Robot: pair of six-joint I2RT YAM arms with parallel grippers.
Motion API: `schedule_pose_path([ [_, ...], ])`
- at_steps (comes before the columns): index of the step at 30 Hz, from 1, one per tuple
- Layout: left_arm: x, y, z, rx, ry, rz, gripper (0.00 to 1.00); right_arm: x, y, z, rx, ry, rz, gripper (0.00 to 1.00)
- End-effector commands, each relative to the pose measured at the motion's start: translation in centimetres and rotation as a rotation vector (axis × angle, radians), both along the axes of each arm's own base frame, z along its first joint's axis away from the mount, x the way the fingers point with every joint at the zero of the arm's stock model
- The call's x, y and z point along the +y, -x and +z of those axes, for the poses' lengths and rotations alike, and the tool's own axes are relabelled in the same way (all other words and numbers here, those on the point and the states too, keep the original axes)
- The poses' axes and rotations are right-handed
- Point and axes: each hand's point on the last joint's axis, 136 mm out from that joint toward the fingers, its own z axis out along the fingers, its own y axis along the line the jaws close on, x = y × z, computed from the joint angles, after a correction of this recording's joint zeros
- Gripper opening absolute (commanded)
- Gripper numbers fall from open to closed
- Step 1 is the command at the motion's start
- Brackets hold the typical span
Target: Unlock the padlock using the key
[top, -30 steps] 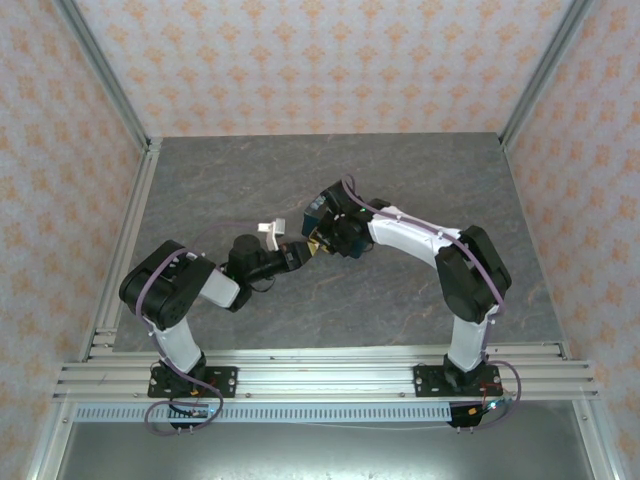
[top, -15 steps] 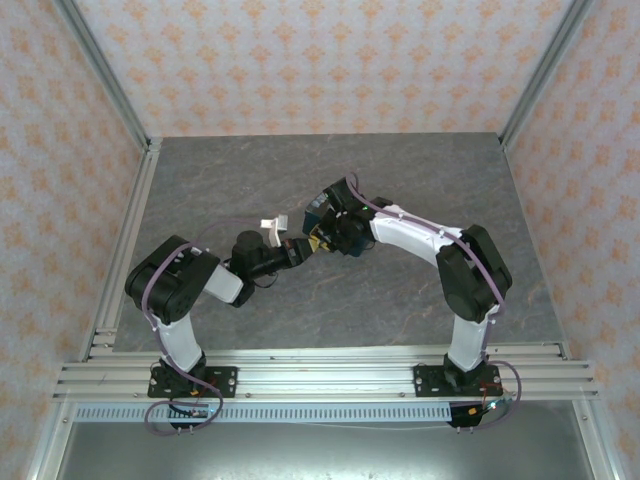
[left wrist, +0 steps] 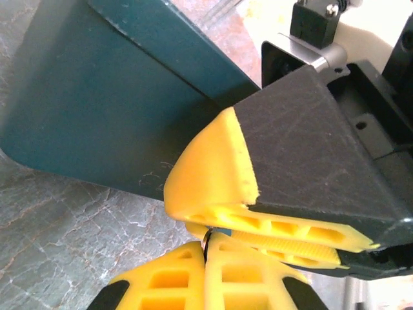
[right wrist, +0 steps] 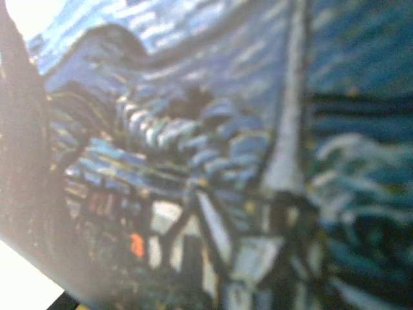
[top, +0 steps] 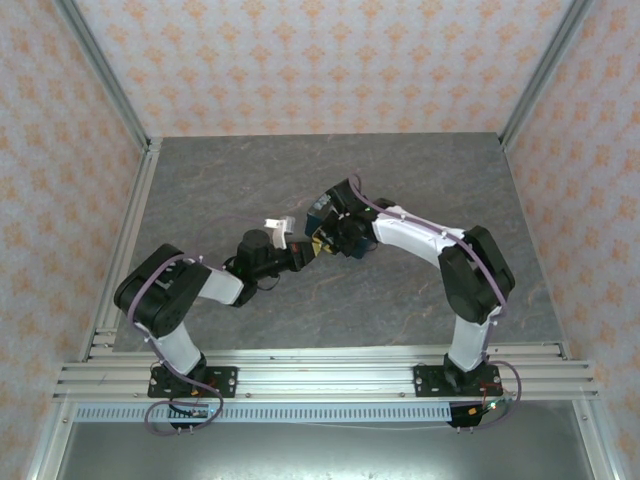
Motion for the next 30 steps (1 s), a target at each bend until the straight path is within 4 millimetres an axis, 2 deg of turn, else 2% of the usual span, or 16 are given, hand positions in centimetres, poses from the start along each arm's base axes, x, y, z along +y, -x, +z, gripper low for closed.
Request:
schedule_pose_path([
  [1,-1.5,1.4,0.9,-0.116,-0.135,-0.085,0.0,1.7,0.3,2.6,0.0,-0.123,0.006,0.0],
  [5,-0.7,1.9,1.3,-0.192,-0.258,-0.049,0.0,1.3,0.6,3.0,0.019,-0.142,-0.004,0.0],
  [11,-0.5,3.3,1.5,-0.272,-0.437,-0.07,0.0,0.8,1.2,3.2,0.048,-0.146,0.004,0.01],
  [18,-0.7,4.2,0.8,-0.26,-0.468,-0.089,0.0,0.2,1.8,2.7,0.056,-0.119,0.01,0.21],
  [25,-0.8,4.4,0.1,-0.246,-0.471,-0.073,0.0,-0.6,2.2,2.4,0.047,-0.094,0.006,0.29],
  [30,-0.9,4.5,-0.4,-0.239,-0.478,-0.08,0.0,-0.9,2.5,1.8,0.05,-0.081,0.006,0.38],
])
